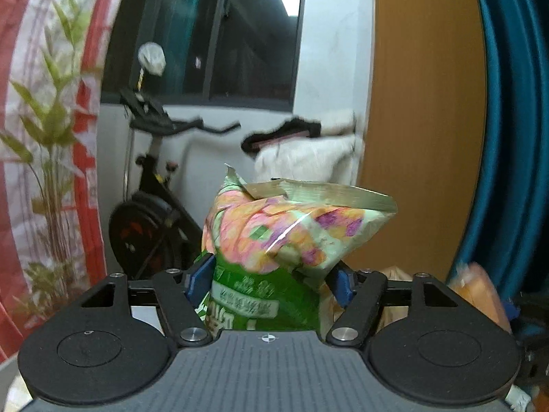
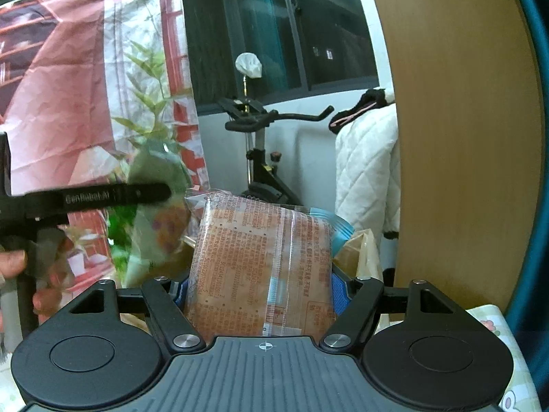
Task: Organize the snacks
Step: 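Lift both packets over the box and open both tools to drop them in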
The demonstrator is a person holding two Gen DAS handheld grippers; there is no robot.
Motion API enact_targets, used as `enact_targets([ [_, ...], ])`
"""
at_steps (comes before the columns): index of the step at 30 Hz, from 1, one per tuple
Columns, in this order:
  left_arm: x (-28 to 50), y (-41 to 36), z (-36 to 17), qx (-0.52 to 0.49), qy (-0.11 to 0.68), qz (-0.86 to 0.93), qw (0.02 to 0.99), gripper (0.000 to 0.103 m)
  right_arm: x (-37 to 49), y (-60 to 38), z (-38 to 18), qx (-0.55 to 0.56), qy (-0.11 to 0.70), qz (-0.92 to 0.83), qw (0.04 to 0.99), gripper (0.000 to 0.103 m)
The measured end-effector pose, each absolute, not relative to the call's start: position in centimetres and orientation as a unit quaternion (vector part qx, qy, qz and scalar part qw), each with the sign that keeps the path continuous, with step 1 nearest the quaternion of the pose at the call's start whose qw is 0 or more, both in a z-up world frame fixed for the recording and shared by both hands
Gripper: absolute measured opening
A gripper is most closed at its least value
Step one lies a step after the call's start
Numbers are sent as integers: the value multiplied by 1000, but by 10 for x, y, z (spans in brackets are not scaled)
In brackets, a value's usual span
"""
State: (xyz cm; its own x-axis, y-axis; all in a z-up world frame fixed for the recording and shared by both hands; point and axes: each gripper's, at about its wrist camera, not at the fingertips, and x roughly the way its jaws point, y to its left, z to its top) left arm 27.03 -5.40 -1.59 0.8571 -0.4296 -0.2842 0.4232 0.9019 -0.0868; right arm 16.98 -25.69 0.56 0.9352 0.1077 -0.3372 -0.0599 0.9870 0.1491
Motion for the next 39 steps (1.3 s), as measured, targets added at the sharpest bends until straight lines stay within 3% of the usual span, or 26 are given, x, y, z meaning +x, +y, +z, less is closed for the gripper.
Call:
enact_targets([
  [1, 271, -52, -20, -10, 156, -223, 962, 84, 174, -256, 4, 65, 176, 42, 981, 68],
  [5, 269, -43, -29, -8, 155, -220, 963, 91, 188, -250, -2, 57, 182, 36, 981, 68],
  [14, 262, -26, -26, -11, 169, -202, 965, 91, 225, -232, -11, 38, 188, 27, 981, 71],
  [16, 259, -23, -26, -10, 174, -194, 965, 92, 233, -230, -12, 33, 198, 13, 980, 90],
  [17, 257, -21, -25, -12, 177, -190, 966, 92, 236, -229, -13, 33, 203, 8, 979, 92],
  [39, 164, 27, 25, -6, 195, -117, 974, 92, 121, -211, 27, 56, 202, 43, 977, 93],
])
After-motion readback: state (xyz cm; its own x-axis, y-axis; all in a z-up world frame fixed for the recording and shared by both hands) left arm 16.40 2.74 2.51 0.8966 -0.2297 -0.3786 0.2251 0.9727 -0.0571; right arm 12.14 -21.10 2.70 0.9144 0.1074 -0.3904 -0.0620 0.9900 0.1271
